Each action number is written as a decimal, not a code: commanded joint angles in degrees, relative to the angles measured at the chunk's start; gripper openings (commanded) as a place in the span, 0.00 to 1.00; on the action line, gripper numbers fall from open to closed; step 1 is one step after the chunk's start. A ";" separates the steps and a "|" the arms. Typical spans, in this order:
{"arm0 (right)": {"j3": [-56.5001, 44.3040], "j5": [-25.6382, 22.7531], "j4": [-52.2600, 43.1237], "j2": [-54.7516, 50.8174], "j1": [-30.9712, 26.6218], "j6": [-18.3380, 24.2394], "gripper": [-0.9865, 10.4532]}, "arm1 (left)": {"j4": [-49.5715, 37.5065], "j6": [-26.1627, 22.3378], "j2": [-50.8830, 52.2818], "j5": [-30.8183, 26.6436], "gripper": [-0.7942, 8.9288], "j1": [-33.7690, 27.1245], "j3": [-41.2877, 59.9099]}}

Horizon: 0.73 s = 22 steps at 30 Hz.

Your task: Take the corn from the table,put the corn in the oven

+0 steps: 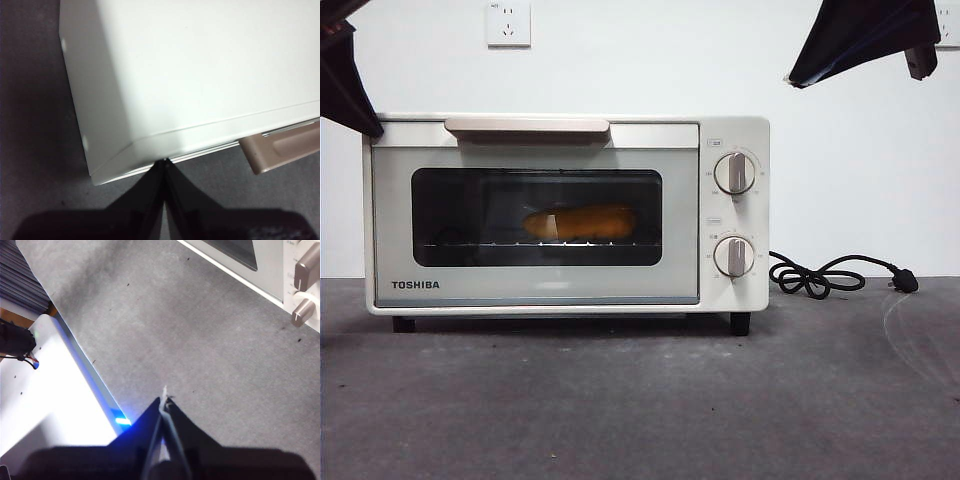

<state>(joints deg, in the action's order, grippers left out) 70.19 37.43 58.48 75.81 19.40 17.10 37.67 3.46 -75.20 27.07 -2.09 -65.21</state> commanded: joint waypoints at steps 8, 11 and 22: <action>0.04 0.02 -0.17 0.33 -0.02 -0.39 0.08 | -3.67 -0.72 -0.02 -0.72 0.07 0.15 0.00; 0.02 0.02 -0.17 0.33 -0.02 -0.39 0.08 | -4.90 -0.70 -0.02 -3.04 0.07 0.15 0.00; 0.02 0.02 -0.11 0.33 -0.02 -0.37 0.08 | 1.18 -1.20 2.34 -2.62 0.07 1.55 0.00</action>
<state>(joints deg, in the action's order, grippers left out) 70.19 37.43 58.48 75.81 19.40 17.08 38.70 3.09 -74.02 24.29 -1.21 -65.21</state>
